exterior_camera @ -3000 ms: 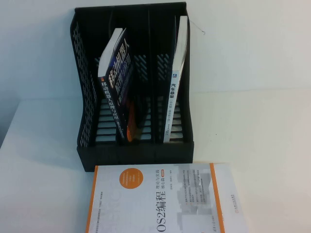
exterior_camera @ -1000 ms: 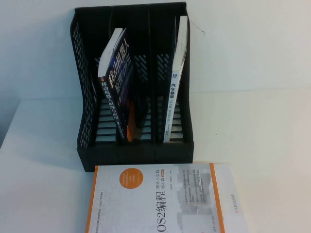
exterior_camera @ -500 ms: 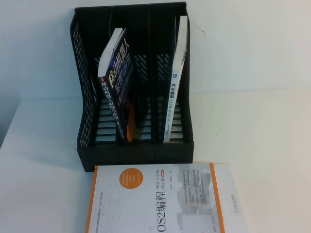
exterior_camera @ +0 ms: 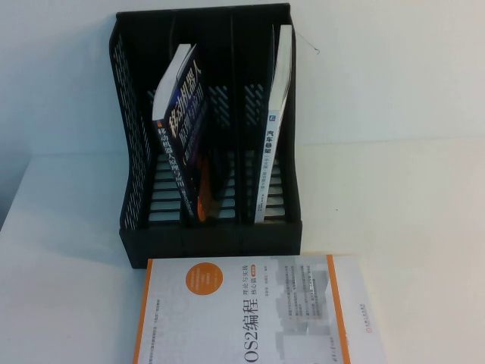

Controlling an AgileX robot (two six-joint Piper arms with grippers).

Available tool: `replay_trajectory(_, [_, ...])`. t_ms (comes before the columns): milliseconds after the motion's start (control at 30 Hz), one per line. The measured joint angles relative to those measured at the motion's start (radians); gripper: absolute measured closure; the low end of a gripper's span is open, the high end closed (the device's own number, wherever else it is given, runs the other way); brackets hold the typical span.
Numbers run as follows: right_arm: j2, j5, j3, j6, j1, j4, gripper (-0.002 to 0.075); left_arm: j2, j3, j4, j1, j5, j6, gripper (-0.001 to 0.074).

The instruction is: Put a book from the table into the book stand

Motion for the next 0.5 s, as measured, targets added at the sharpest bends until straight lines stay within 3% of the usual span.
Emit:
replay_trajectory(267, [0.348, 0.458, -0.214, 0.190, 0.000, 0.000, 0.0728, 0.266, -0.016, -0.034, 0.000, 0.329, -0.082, 0.0738])
replay_trajectory(500, [0.576, 0.545, -0.219, 0.201, 0.000, 0.019, 0.0728, 0.520, -0.016, -0.230, 0.000, 0.434, -0.080, 0.0738])
